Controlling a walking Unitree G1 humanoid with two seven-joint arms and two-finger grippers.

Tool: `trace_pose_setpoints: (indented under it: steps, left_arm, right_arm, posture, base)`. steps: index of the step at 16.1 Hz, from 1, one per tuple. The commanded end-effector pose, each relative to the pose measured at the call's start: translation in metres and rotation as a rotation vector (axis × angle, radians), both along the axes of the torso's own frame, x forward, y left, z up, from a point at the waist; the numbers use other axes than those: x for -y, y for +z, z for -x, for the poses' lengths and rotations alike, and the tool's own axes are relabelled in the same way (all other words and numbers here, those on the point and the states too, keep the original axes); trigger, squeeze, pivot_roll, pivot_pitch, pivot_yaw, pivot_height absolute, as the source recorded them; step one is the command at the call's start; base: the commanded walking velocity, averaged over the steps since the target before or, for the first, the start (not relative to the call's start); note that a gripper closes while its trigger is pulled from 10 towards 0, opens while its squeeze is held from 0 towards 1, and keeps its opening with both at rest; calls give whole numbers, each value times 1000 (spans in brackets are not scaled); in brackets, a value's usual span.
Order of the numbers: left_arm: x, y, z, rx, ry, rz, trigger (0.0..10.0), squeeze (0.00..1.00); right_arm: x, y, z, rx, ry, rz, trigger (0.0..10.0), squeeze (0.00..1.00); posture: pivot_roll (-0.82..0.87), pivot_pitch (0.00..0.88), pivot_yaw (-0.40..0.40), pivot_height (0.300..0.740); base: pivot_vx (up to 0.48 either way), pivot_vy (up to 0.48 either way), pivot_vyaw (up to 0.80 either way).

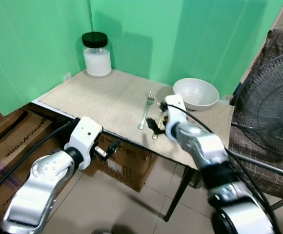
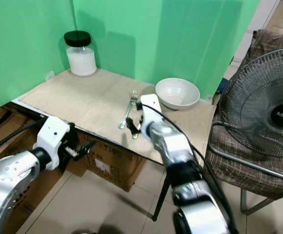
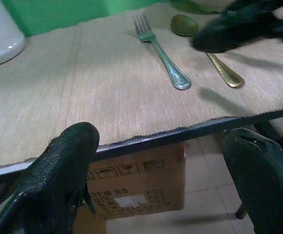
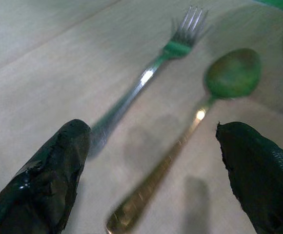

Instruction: Setting the table

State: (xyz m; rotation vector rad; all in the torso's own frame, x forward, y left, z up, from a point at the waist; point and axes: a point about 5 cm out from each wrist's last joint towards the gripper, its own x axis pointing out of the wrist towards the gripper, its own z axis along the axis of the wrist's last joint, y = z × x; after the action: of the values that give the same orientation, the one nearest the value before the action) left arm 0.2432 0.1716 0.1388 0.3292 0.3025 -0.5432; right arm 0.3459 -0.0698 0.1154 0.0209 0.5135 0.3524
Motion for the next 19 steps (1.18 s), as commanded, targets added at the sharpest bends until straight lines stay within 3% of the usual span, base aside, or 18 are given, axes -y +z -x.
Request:
trace_pose_setpoints:
  steps: [1, 5, 6, 7, 9, 11, 19]
  left_arm:
    - [3, 4, 5, -2, -49, 4, 10000, 0]
    - [7, 7, 15, -31, -154, 21, 10000, 0]
    - [8, 8, 15, -31, -157, 22, 10000, 0]
    - [6, 8, 14, -26, -151, 16, 10000, 0]
    - [5, 9, 15, -30, -150, 14, 10000, 0]
    - [4, 9, 16, -36, -156, 11, 10000, 0]
    - [4, 8, 18, -53, -168, 6, 10000, 0]
  right_arm:
    - [2, 2, -7, 15, -48, -13, 10000, 0]
    - [0, 2, -19, 55, -115, 56, 10000, 0]
    - [0, 2, -20, 53, -119, 63, 7647, 0]
    - [-1, -1, -20, 28, -141, 59, 4000, 0]
    - [-3, -7, -20, -18, -167, 29, 0, 0]
    - [-5, -15, -19, -73, -195, -32, 0, 0]
    - [-4, -29, -17, -140, -220, -6, 0, 0]
  posture:
    - [170, 0, -55, 740]
    - [175, 0, -55, 740]
    - [175, 0, -55, 740]
    - [177, 0, -56, 740]
    - [176, 0, -55, 740]
    - [177, 0, -53, 740]
    - [178, 0, -46, 740]
  base:
    - [0, 0, 0]
    - [0, 0, 0]
    - [0, 0, 0]
    - [0, 0, 0]
    - [0, 0, 0]
    - [0, 0, 0]
    - [0, 0, 0]
